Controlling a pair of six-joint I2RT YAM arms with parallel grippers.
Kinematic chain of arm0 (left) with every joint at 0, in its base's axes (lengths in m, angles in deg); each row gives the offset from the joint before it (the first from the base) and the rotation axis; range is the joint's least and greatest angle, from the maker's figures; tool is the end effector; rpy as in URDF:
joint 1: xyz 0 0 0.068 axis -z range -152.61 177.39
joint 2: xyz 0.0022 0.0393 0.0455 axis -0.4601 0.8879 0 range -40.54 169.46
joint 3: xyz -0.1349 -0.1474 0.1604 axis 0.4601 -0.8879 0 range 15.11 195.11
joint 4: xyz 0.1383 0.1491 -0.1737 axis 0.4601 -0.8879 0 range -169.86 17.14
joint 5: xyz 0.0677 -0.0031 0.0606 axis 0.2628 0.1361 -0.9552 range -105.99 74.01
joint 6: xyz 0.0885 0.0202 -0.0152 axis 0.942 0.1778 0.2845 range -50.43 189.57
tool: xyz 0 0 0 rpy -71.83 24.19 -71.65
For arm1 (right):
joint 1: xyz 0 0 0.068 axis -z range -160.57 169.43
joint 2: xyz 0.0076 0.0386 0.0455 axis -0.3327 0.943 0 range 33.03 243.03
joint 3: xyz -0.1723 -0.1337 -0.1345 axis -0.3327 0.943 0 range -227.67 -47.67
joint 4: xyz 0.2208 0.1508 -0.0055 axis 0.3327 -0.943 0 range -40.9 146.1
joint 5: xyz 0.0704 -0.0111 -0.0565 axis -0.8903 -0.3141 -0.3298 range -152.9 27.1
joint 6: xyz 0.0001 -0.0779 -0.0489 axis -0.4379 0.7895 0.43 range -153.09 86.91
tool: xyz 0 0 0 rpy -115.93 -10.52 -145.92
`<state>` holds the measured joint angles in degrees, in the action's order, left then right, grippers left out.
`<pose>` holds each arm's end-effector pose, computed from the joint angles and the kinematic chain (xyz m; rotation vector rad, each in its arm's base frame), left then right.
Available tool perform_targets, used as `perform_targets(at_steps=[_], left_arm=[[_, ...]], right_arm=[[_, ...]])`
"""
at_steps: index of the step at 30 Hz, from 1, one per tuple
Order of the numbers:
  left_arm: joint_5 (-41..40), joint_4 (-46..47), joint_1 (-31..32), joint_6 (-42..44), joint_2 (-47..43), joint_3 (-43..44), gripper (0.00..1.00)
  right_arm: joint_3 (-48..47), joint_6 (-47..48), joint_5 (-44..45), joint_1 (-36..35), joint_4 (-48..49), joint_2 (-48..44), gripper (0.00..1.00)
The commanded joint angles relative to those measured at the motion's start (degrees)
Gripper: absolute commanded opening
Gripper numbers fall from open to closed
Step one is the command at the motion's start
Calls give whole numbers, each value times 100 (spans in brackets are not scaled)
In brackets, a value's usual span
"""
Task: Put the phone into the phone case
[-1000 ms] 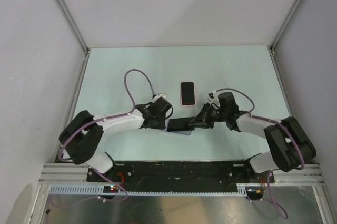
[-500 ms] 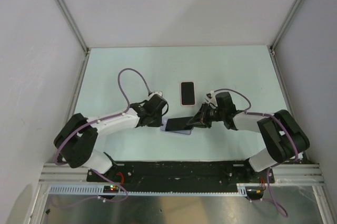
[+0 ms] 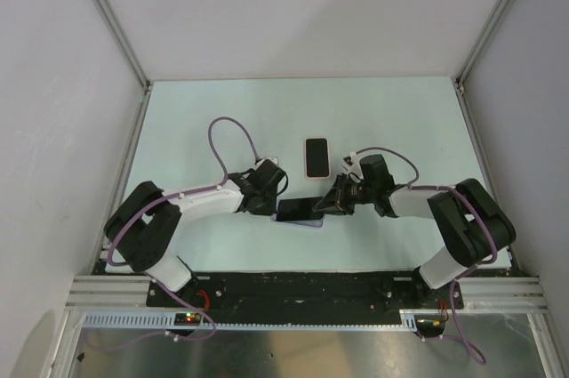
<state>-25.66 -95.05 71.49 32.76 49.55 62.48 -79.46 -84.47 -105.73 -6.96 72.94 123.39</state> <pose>0.2335 -0.2070 0.0931 0.1204 2.6906 -0.2155 0.2477 0.1856 0.0876 0.1133 2.5669 1.4842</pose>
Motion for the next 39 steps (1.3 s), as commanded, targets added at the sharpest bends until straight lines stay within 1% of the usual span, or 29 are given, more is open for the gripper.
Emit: perform_targets(at_steps=[1,11,16,17,19,22,25,28,32,39], left_arm=[[245,280,-18,74,237,126,0],[328,348,-17,83,248,123,0],[322,353,-20,87,202,116,0],[319,355,-18,83,194,111,0],[320,354,-22,79,159,107,0],[311,344,-16,78,136,99,0],[305,342,-20,78,126,90,0],[296,348,-18,74,127,75,0],[269,341,-21,73,101,63,0],[270,342,-32,84,86,61,0]], right_arm=[[-131,264,415,-234,-141,381,0],[-171,155,551,-421,22,721,0],[-172,249,731,-411,-244,680,0],[-175,294,793,-406,-349,620,1],[-178,378,912,-385,-539,497,9],[-185,475,1055,-345,-797,252,27],[-253,596,1170,-313,-1082,47,38],[-307,715,1245,-260,-1333,-145,42],[-367,861,1338,-168,-1609,-413,46],[-609,1168,1751,-126,-2488,-883,48]])
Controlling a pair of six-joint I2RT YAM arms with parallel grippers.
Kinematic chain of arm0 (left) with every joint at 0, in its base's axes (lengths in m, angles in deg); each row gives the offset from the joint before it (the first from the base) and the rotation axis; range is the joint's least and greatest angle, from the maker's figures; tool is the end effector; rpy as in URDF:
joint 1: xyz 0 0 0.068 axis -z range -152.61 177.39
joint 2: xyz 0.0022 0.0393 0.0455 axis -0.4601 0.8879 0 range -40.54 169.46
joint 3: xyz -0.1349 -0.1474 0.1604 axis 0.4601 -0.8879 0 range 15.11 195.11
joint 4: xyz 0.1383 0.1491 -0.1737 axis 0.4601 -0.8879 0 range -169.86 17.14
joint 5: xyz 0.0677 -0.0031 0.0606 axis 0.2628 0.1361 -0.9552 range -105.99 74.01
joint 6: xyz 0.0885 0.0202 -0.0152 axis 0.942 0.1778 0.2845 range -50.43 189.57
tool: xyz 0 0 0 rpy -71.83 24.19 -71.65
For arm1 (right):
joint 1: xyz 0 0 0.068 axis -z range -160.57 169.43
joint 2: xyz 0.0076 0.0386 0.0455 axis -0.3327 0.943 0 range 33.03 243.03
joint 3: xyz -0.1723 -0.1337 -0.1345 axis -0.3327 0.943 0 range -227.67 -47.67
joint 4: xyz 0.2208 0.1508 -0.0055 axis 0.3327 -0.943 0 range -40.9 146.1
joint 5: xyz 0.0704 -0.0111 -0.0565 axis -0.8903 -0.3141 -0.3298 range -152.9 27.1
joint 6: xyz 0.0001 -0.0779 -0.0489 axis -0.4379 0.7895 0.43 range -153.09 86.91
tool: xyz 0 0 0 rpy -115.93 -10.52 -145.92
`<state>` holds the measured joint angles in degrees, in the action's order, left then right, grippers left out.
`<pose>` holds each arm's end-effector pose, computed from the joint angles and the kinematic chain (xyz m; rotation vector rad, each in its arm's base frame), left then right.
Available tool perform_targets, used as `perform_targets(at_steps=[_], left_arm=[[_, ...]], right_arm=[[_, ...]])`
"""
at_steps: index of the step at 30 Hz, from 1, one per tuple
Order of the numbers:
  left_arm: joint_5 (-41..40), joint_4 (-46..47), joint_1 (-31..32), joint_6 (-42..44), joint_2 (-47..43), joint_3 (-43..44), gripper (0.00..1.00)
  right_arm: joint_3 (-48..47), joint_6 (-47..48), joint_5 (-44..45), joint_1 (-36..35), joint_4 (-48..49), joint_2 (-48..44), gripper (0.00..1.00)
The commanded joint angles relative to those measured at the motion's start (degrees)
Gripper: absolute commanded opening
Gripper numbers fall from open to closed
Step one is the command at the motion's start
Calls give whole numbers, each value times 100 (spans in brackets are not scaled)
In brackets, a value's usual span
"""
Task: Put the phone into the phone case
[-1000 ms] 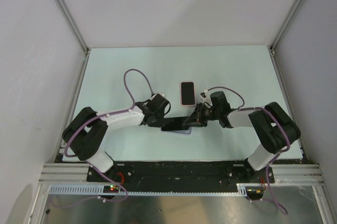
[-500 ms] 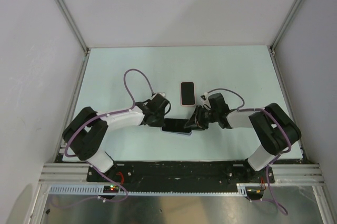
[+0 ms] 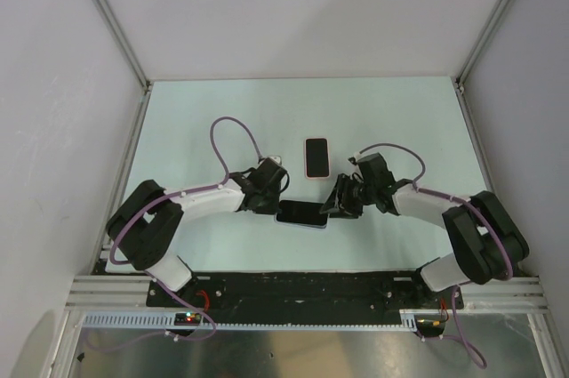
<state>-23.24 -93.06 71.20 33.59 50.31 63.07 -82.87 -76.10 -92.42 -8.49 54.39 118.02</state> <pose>0.2376 -0.2136 0.0941 0.1427 2.6844 -0.2819 0.2438 0.1752 0.0920 0.1069 2.6769 1.1129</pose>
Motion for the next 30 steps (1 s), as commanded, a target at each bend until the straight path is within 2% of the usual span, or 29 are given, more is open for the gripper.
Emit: perform_targets(at_steps=[1,7,23,30], left_arm=[[24,146,-4,2,11,2,0],[41,155,2,12,7,12,0],[64,151,-4,23,35,20,0],[78,156,3,30,62,40,0]], right_arm=[[-290,364,534,21,-745,-406,47],[-382,433,1149,-207,-1127,-598,44],[-553,284,1833,-835,-1164,-333,19],[-604,279,2087,-1031,-1233,-198,12]])
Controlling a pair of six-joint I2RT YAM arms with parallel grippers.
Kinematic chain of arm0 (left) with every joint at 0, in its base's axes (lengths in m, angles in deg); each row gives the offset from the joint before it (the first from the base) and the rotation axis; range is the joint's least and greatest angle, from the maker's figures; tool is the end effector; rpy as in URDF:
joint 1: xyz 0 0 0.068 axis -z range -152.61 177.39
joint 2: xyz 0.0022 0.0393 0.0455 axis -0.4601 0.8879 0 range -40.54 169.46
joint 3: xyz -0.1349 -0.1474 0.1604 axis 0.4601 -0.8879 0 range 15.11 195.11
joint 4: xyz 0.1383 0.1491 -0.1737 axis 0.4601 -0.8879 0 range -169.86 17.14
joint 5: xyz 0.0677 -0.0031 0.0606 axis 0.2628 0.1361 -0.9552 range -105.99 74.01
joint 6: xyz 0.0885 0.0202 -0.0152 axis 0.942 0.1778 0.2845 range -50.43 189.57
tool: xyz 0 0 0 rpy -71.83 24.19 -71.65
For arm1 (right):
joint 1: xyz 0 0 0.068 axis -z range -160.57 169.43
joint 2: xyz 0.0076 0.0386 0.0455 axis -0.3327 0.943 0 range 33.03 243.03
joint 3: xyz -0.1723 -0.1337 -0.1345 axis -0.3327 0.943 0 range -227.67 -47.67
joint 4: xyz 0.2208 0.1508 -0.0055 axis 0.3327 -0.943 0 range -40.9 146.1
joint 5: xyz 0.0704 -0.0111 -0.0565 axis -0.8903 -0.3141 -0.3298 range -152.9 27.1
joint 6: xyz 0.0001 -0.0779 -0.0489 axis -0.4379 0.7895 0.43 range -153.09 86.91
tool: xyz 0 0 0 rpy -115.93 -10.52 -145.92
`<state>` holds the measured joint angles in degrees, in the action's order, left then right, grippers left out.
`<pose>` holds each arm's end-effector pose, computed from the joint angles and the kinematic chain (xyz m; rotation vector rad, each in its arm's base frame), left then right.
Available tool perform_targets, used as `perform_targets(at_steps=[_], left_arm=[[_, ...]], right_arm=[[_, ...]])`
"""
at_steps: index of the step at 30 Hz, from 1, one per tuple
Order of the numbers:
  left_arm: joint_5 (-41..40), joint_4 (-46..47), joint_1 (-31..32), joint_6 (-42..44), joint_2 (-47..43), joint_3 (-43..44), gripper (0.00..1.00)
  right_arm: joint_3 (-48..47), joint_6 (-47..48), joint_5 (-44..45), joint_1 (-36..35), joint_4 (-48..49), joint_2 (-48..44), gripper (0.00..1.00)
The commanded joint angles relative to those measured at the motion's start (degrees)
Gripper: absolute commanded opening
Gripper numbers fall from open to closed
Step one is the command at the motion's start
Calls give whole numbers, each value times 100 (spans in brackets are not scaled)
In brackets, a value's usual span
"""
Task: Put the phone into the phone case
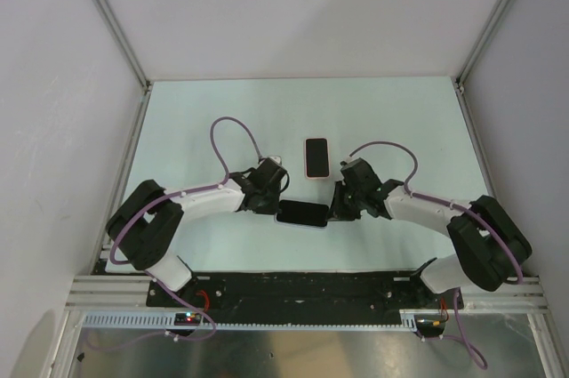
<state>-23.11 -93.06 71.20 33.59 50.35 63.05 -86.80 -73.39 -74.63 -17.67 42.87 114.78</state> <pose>0.2374 -0.2136 0.0937 0.1436 2.6864 -0.2835 0.2269 0.1927 0.1036 -0.0099 2.7080 0.7367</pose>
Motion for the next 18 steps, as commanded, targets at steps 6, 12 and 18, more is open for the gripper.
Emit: perform_targets(at_steps=[6,12,18], left_arm=[[93,156,4,30,71,25,0],[137,175,10,38,102,38,0],[201,227,7,28,141,48,0]], right_arm=[[-296,0,478,-341,-139,247,7],[-396,4,681,-547,-203,446,6],[-474,-38,850,-755,-166,668,5]])
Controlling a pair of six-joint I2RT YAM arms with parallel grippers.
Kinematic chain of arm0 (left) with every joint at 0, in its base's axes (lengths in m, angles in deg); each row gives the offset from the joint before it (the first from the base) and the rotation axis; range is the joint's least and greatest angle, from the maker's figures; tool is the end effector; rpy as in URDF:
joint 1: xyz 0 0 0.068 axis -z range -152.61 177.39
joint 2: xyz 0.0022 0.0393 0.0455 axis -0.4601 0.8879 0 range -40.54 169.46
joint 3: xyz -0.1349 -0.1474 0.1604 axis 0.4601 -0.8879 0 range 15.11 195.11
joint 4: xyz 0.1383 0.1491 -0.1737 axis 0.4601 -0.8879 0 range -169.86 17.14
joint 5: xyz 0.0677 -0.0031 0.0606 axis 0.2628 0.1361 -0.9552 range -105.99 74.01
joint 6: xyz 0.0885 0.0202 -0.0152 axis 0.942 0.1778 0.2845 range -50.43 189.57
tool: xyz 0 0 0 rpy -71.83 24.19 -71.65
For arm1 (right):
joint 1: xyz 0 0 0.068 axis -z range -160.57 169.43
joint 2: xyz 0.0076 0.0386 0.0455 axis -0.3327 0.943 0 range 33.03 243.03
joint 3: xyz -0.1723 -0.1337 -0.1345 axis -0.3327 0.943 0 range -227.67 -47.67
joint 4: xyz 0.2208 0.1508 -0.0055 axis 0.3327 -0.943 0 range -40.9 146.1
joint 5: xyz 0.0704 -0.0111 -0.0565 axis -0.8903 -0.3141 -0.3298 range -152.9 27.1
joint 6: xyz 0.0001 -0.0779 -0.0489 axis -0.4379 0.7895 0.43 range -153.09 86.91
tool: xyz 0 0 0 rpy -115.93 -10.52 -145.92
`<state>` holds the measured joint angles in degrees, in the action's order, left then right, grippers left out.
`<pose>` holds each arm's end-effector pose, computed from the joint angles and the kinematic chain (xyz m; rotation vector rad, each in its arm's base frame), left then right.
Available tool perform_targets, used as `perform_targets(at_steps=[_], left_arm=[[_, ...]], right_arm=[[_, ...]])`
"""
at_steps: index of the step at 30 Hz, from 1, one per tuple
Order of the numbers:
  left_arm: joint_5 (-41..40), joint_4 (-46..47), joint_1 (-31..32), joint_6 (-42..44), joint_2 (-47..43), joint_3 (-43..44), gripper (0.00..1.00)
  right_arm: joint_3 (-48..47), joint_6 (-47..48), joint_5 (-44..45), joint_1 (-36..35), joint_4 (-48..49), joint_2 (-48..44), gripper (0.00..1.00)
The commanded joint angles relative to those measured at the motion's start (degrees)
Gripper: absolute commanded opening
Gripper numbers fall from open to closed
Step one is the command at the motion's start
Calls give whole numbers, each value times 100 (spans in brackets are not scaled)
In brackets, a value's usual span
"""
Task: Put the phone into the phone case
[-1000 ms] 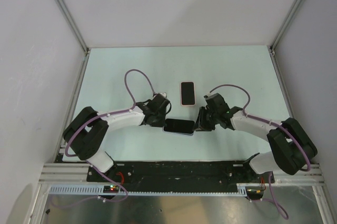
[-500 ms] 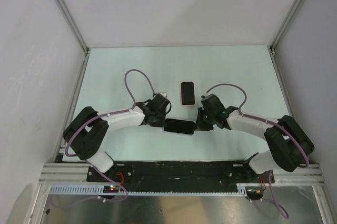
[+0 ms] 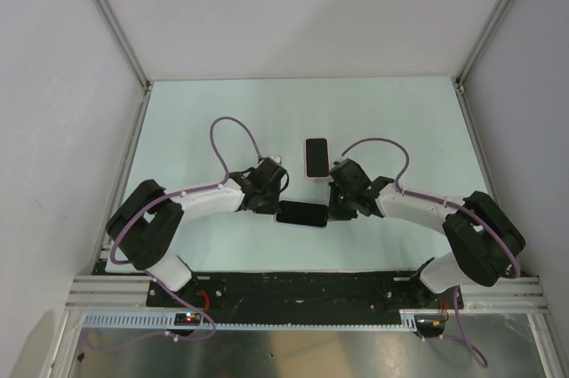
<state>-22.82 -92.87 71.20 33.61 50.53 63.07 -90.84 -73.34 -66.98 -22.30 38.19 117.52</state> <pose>0.2375 -0.2143 0.0931 0.1458 2.6884 -0.2893 0.2235 0.2073 0.1039 -0.0620 2.7259 0.5653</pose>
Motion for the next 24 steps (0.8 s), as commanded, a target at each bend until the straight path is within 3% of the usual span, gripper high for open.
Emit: perform_targets(at_steps=[1,15,24], left_arm=[[182,217,10,23,127,42,0],[271,336,59,-41,211,-7,0],[137,333,22,-51,-26,-22,0]], right_arm=[[-86,-48,110,-331,308,434,4],[-205,-142,580,-705,251,953,1],[-560,-48,1146,-909,-307,889,4]])
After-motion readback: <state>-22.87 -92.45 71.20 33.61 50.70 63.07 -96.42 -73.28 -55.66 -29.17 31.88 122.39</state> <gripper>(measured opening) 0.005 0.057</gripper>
